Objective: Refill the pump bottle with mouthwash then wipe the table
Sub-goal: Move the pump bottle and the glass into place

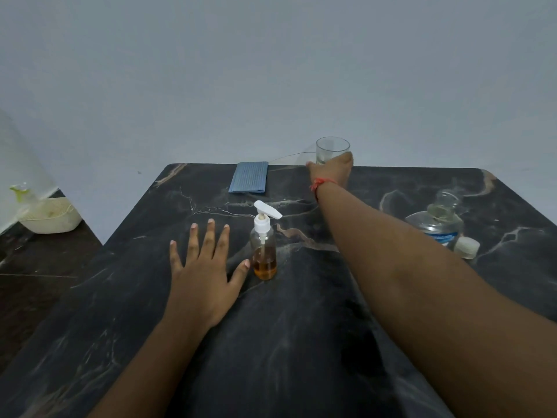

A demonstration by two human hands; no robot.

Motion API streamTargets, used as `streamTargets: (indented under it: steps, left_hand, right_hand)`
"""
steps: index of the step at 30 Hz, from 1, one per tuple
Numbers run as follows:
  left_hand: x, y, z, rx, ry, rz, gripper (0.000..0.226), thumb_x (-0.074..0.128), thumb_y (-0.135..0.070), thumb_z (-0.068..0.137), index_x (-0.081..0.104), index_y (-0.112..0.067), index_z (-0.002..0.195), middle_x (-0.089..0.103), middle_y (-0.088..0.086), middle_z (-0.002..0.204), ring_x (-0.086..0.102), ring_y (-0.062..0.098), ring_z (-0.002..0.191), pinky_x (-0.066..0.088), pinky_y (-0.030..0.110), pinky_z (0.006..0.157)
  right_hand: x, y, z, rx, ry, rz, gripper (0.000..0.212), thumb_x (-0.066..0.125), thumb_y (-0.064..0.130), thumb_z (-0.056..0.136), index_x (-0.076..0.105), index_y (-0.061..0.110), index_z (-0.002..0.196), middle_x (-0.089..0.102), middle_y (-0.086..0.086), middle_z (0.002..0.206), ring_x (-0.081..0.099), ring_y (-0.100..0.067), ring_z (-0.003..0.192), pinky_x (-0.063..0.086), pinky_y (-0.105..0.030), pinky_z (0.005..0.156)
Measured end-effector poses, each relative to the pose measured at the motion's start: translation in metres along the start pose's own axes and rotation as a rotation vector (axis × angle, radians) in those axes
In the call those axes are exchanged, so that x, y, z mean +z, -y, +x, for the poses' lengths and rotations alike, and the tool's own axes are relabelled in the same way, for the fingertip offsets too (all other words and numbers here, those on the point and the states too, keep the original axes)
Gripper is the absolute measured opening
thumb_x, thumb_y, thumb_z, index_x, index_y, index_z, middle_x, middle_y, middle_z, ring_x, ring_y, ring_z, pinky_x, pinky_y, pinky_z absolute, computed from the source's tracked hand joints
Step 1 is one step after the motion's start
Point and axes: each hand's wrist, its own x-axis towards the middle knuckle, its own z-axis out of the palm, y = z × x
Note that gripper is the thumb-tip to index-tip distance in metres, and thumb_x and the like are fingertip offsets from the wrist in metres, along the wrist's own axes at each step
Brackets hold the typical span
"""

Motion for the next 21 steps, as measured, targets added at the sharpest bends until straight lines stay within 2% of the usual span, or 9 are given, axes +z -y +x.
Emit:
streamTargets:
  steps: [3,6,11,14,17,21]
  left_hand:
    - [0.003,0.001,-0.001,0.005,-0.025,-0.01,0.08,0.006,-0.073,0.094,-0.003,-0.03,0.161,-0.01,-0.001,0.169,-0.021,0.024,0.154,-0.01,0.058,0.121]
    - [0.005,0.002,-0.001,-0.002,-0.038,-0.016,0.081,0.005,-0.073,0.093,-0.003,-0.03,0.161,-0.009,-0.001,0.169,-0.02,0.023,0.154,-0.012,0.056,0.121]
    - [0.005,0.001,0.0,-0.001,-0.046,-0.048,0.081,0.016,-0.07,0.095,0.001,-0.029,0.162,-0.006,0.0,0.17,-0.018,0.025,0.155,-0.01,0.058,0.121]
    - [0.004,0.0,-0.002,-0.006,-0.055,-0.055,0.08,0.019,-0.068,0.096,0.004,-0.027,0.162,-0.002,0.002,0.17,-0.015,0.025,0.155,-0.008,0.059,0.122]
    - [0.001,-0.002,-0.003,-0.01,-0.054,-0.033,0.079,0.019,-0.068,0.097,0.005,-0.026,0.162,0.0,0.003,0.171,-0.013,0.026,0.156,-0.006,0.06,0.123]
    - [-0.005,-0.006,-0.007,-0.025,-0.049,-0.015,0.077,0.018,-0.066,0.098,0.009,-0.024,0.162,0.006,0.004,0.171,-0.009,0.027,0.156,-0.005,0.061,0.122]
  right_hand:
    - [0.015,0.002,0.015,0.05,-0.076,0.05,0.102,0.081,0.033,0.074,0.018,0.005,0.149,0.029,-0.013,0.154,0.035,-0.031,0.14,0.039,-0.044,0.11]
    - [0.022,0.001,0.021,0.039,-0.146,0.076,0.086,0.077,0.03,0.075,0.028,0.007,0.142,0.04,-0.013,0.144,0.046,-0.033,0.129,0.045,-0.041,0.101]
    - [0.015,-0.005,0.007,-0.044,-0.147,0.063,0.077,0.079,0.033,0.074,0.038,0.008,0.134,0.046,-0.012,0.137,0.049,-0.031,0.126,0.047,-0.043,0.1]
    - [0.004,-0.012,-0.016,-0.103,-0.088,0.111,0.066,0.079,0.03,0.073,0.043,0.009,0.124,0.049,-0.009,0.129,0.055,-0.029,0.114,0.051,-0.041,0.096]
    - [-0.018,-0.024,-0.053,-0.154,0.0,0.129,0.059,0.082,0.031,0.071,0.045,0.016,0.114,0.047,0.0,0.12,0.055,-0.018,0.102,0.052,-0.032,0.091]
    - [-0.055,-0.035,-0.106,-0.227,0.109,0.105,0.064,0.084,0.032,0.07,0.045,0.018,0.119,0.051,0.0,0.122,0.055,-0.016,0.106,0.046,-0.023,0.085]
